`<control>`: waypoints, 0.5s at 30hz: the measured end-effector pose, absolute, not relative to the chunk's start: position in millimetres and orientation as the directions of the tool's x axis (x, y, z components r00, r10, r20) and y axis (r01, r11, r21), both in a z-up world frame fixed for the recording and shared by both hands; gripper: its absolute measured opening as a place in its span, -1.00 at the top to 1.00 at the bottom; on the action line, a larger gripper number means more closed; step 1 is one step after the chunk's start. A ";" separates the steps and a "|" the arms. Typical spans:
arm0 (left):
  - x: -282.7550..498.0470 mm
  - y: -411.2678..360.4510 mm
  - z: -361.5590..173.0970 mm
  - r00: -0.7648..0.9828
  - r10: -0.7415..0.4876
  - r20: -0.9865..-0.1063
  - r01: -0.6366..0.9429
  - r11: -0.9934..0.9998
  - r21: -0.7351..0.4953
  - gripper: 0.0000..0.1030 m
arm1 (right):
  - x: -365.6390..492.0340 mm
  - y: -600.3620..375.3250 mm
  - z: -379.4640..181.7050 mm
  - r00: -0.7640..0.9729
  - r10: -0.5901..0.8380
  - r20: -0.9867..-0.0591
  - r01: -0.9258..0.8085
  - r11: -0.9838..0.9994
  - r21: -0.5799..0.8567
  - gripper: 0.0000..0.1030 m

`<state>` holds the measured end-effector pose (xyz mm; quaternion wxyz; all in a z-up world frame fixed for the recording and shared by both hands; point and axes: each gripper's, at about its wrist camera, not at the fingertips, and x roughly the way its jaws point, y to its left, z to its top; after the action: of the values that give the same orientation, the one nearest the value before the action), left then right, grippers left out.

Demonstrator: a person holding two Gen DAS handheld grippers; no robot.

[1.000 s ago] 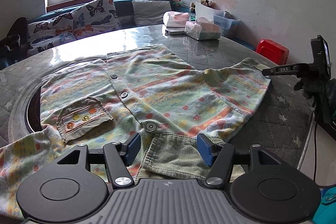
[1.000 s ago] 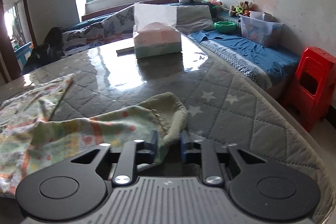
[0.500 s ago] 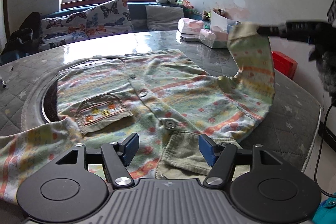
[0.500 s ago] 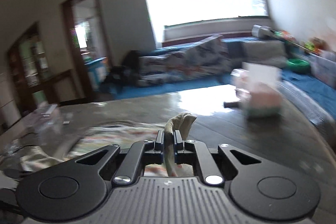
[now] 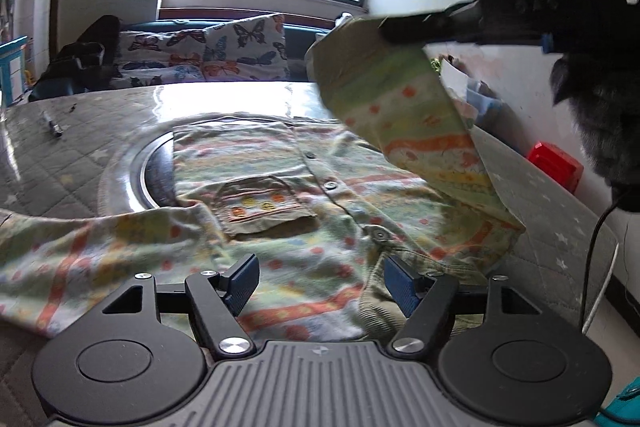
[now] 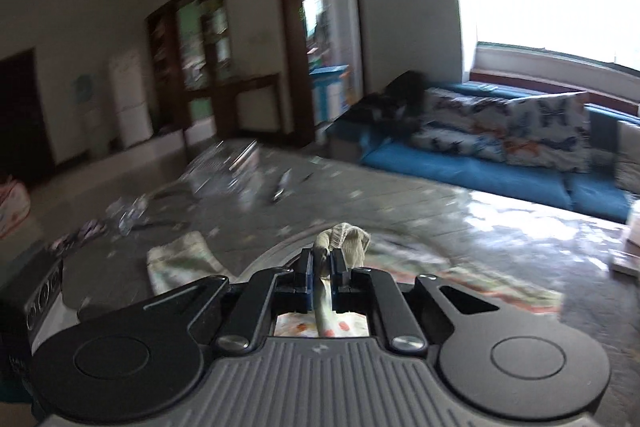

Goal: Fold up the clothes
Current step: 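Lift the shirt side with the right tool and fold it over the body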

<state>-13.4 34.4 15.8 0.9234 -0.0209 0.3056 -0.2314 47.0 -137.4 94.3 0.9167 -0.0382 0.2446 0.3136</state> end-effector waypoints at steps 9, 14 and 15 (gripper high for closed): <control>-13.1 54.3 17.3 0.730 -0.411 -0.547 0.370 0.910 -0.190 -0.45 | 38.2 -108.7 51.3 0.542 0.548 -0.637 -0.690 0.723 0.035 0.79; -7.5 51.7 22.3 0.738 -0.407 -0.539 0.370 0.911 -0.181 -0.45 | 22.5 -131.1 41.9 0.485 0.537 -0.690 -0.707 0.705 0.052 0.46; -6.1 49.9 23.6 0.739 -0.406 -0.538 0.371 0.911 -0.178 -0.45 | 19.5 -137.0 40.3 0.483 0.528 -0.698 -0.706 0.706 0.046 0.46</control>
<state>-6.1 49.9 23.6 0.9321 -0.0294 0.2949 -0.2084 19.5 -137.0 40.3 0.8520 -0.1249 0.3568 0.3623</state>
